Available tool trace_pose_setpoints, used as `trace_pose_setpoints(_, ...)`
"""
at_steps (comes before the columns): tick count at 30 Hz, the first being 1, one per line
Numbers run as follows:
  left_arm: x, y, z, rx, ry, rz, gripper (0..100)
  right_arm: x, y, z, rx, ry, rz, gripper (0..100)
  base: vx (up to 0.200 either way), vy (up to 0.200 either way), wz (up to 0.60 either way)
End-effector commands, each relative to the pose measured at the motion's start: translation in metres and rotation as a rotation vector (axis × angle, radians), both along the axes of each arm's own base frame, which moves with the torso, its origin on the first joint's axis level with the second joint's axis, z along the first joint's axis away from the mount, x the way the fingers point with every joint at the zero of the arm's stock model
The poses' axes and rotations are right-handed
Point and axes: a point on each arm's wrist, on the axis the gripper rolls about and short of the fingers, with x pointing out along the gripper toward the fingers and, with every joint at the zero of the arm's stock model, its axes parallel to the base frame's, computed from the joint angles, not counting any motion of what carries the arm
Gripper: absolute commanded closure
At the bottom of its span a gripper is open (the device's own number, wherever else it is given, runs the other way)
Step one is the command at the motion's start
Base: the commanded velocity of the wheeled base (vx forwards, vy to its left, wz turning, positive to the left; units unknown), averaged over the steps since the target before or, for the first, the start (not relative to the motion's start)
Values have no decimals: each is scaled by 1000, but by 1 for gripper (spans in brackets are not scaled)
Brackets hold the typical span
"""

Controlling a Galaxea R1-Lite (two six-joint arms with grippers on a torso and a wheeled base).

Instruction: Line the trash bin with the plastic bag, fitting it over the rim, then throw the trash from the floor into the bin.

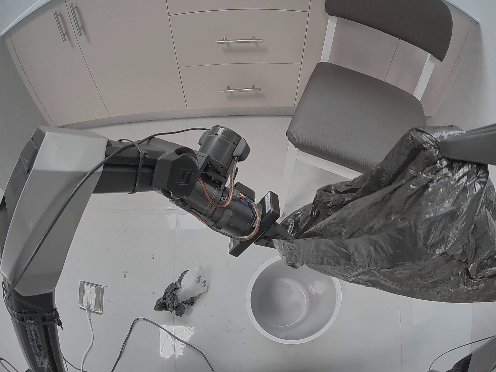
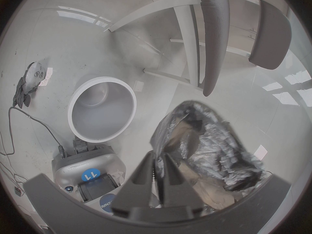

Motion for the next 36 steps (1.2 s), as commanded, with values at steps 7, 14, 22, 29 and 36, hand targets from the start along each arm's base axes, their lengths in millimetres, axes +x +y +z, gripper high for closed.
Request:
trace_pose_setpoints(7, -3, 7, 10, -2, 4, 17, 100, -1, -6, 1, 10, 1, -21, 100, 0, 0, 0)
trace_pose_setpoints(14, -30, 37, 49, -60, -73, 39, 100, 18, -8, -25, 5, 58, -132, 100, 0, 0, 0)
trace_pose_setpoints(22, -57, 48, 63, -124, -156, 31, 100, 40, 3, -66, 70, 75, -112, 100, 0, 0, 0)
trace_pose_setpoints(29, -66, 43, 50, -100, -96, 19, 100, 52, 18, -103, 126, 175, -82, 100, 0, 0, 0)
trace_pose_setpoints(36, -76, 47, 41, -76, -60, 11, 100, 64, 26, -127, 201, 205, -96, 100, 0, 0, 0)
